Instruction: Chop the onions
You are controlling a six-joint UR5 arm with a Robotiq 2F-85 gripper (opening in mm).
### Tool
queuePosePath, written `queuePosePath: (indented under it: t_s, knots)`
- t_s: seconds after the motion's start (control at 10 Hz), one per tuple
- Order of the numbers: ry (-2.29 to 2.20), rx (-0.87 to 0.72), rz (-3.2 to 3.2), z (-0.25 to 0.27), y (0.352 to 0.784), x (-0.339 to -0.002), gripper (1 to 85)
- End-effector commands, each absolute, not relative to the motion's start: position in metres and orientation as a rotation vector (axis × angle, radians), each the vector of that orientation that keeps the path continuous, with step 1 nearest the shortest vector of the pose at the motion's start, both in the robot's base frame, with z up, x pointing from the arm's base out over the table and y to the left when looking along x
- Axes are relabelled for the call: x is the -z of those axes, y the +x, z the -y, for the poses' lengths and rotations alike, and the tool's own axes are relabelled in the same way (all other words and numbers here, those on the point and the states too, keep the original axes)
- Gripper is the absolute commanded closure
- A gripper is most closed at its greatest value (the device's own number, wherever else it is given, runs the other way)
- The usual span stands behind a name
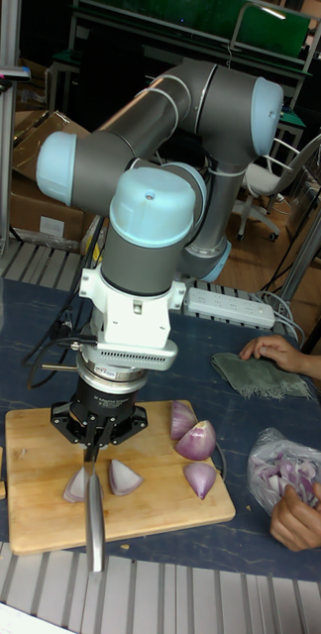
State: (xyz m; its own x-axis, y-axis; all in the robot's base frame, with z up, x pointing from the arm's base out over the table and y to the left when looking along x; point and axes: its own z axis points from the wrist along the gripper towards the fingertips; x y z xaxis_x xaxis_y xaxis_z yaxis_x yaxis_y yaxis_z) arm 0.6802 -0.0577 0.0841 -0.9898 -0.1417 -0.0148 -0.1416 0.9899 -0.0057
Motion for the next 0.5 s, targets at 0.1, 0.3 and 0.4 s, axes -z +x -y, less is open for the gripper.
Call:
queuePosePath:
  t_s: [0.1, 0.3, 0.4]
  knots:
    - [-0.214, -0.013, -3.111, 0.0550, 0.6848, -0.0823, 84.7]
    - [-0.209, -0.013, -3.106, 0.0529, 0.6871, -0.0801, 84.7]
    - [-0.206, -0.017, -3.105, 0.0513, 0.6875, -0.0797, 84.7]
